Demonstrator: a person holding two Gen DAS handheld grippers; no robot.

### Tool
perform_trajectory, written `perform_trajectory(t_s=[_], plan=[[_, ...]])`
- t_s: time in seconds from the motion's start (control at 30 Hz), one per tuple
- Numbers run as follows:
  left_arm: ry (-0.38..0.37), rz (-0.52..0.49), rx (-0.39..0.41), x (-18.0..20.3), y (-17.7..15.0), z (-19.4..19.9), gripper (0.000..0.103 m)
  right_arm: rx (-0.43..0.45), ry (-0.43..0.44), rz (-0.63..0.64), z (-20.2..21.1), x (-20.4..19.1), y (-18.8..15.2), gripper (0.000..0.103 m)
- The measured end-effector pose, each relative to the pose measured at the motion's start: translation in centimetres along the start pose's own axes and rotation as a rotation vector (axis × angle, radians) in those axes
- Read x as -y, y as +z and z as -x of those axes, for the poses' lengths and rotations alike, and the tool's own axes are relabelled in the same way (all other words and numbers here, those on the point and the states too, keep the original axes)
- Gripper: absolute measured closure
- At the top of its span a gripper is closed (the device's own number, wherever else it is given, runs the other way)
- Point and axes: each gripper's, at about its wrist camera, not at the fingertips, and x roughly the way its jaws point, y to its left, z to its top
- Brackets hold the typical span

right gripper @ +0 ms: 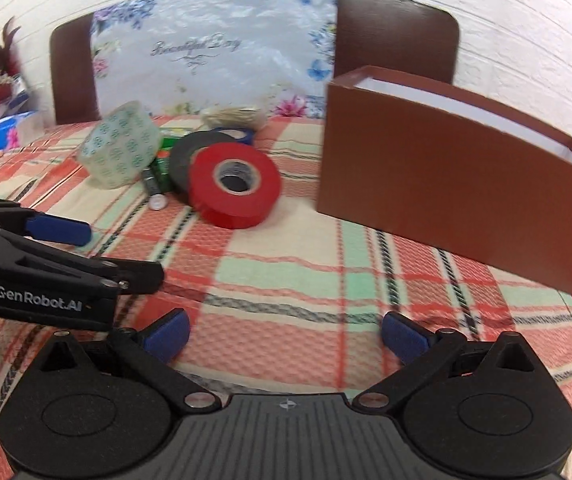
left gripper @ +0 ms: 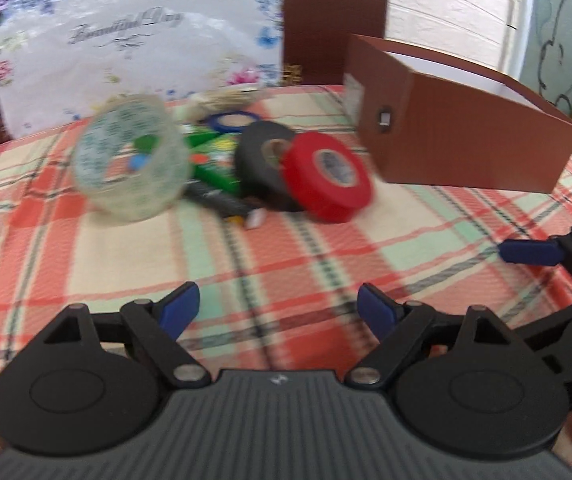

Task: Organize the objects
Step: 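Grasp the red tape roll from the pile with the right tool and set it down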

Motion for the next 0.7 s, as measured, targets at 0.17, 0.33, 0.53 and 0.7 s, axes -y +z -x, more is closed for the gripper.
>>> perform_trajectory(t_s=[0.17, 0.33, 0.53, 0.7], plan=[[0.055, 0.123, 0.042, -3.4, -0.6, 0.4, 0.015, 0.013, 0.013, 0.041, -0.4, -1.6, 0.3, 0.001], [0.041, 0.269, 0.104, -6.1, -1.2, 1.0, 0.015, 0.031, 0.042, 0.065, -1.6, -1.9, 1.3, 0.001], [0.033, 0.264, 0.12, -5.8, -1.2, 0.9, 0.009, 0.089, 0.032, 0.135, -4.5, -3.1, 4.0, 0.002], [0.031, 0.246, 0.113, -5.7, -1.2, 0.6, 0.006, 0.112, 0.103, 0.066, -7.0, -2.0, 6.4, 0.002]])
